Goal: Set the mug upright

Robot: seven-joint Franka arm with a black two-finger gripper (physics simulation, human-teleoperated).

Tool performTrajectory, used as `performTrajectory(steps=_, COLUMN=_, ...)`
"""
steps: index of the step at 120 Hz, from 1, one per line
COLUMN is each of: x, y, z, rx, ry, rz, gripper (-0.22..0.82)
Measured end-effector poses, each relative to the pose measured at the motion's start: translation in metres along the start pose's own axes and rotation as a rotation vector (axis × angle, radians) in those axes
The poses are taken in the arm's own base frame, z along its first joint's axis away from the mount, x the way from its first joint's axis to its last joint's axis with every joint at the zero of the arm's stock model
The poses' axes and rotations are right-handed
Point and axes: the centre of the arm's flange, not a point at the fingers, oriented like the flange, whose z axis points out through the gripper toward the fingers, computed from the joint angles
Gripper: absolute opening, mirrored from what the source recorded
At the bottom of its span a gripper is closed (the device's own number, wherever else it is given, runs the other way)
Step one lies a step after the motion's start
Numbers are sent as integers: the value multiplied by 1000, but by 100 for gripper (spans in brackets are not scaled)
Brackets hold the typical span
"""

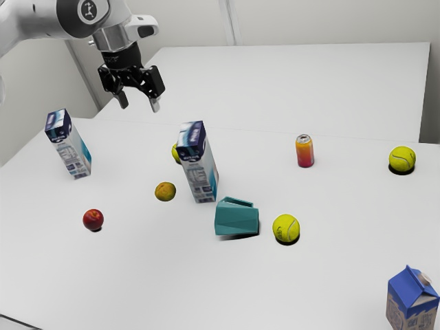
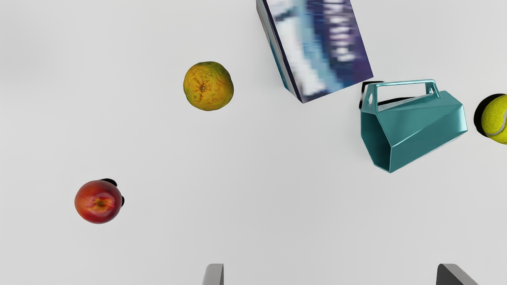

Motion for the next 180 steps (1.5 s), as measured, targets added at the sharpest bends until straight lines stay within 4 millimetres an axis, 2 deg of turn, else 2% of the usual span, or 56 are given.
performTrajectory(steps=36, x=-14, y=-2, z=0, rx=-4, ry=0, rz=-9, gripper=58)
performTrajectory(steps=52, x=-15, y=1, z=17, rx=-34, ry=-6, rz=-7, gripper=58)
performTrajectory(steps=97, x=-9, y=34, z=88, rx=-196, ry=15, rz=0, gripper=58)
performTrajectory(steps=111, x=-7, y=35, z=117, rx=-255, ry=22, rz=-22, gripper=58)
performTrajectory(steps=180, x=-11, y=41, z=212, rx=-457, ry=108, rz=-104, gripper=58)
